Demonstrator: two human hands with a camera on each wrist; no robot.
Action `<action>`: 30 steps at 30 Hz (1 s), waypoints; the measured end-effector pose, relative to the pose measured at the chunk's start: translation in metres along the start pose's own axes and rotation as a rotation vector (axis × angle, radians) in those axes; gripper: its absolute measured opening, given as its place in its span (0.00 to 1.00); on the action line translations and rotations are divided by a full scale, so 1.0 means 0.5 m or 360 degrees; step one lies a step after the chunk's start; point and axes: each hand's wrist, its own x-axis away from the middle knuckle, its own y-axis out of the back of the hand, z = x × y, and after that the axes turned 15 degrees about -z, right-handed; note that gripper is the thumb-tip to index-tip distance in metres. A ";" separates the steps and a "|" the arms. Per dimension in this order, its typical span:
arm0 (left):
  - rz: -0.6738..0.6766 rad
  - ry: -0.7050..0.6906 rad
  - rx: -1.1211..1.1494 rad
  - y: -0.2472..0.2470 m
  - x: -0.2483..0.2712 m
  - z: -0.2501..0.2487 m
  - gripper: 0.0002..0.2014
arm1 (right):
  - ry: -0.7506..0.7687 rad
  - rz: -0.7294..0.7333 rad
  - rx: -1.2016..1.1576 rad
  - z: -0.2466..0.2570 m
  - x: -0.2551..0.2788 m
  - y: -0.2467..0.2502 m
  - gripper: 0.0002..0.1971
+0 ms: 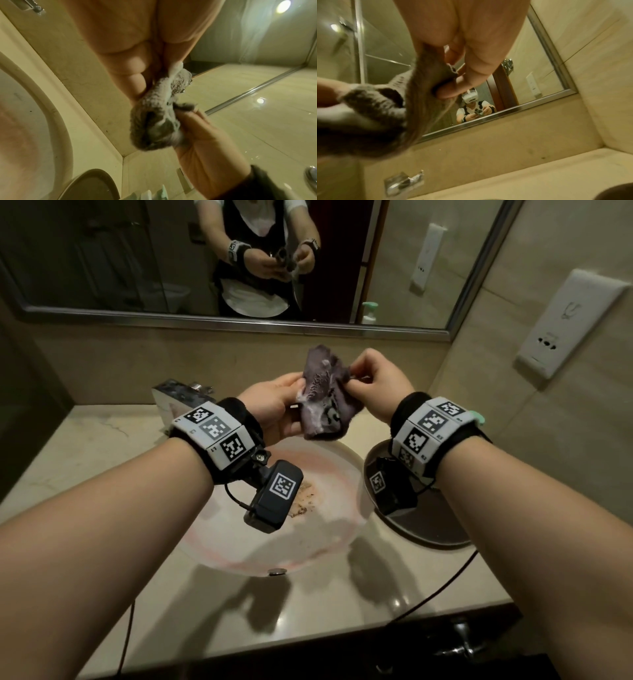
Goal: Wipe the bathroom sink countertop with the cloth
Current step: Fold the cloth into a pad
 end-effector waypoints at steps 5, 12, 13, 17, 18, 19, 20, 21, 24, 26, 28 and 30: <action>-0.0131 -0.0042 -0.0116 0.015 -0.012 -0.017 0.14 | -0.0433 0.0352 0.0053 -0.012 0.007 0.023 0.11; -0.0011 -0.0134 -0.0379 0.006 -0.001 -0.054 0.11 | -0.0461 0.0464 -0.0060 0.052 -0.001 0.059 0.28; -0.0010 -0.0144 -0.0447 0.005 0.000 -0.058 0.10 | -0.0478 0.0477 -0.0063 0.061 0.001 0.060 0.24; 0.0052 -0.0187 -0.0616 0.004 -0.002 -0.067 0.10 | -0.0482 0.0430 0.0163 0.065 0.002 0.054 0.23; 0.0074 -0.0207 -0.0655 0.004 -0.003 -0.067 0.10 | -0.0474 0.0433 0.0228 0.063 0.004 0.052 0.23; 0.0085 -0.0243 -0.0691 0.005 -0.004 -0.069 0.09 | -0.0463 0.0449 0.0270 0.061 0.007 0.049 0.22; 0.0086 -0.0287 -0.0728 0.006 -0.006 -0.070 0.09 | -0.0431 0.0482 0.0321 0.058 0.013 0.046 0.24; 0.0079 -0.0335 -0.0775 0.006 -0.005 -0.072 0.09 | -0.0384 0.0531 0.0393 0.054 0.019 0.043 0.26; 0.0059 -0.0447 -0.0925 0.009 -0.008 -0.074 0.08 | -0.0250 0.0628 0.0688 0.041 0.037 0.041 0.29; 0.0067 -0.0469 -0.1045 0.015 -0.010 -0.077 0.08 | -0.0272 0.0620 0.0712 0.034 0.041 0.048 0.30; 0.0089 -0.0479 -0.1188 0.020 -0.007 -0.082 0.09 | -0.0416 0.0575 0.0458 0.036 0.039 0.059 0.33; 0.0101 -0.0529 -0.1334 0.018 -0.001 -0.086 0.09 | -0.0536 0.0542 0.0152 0.048 0.040 0.070 0.33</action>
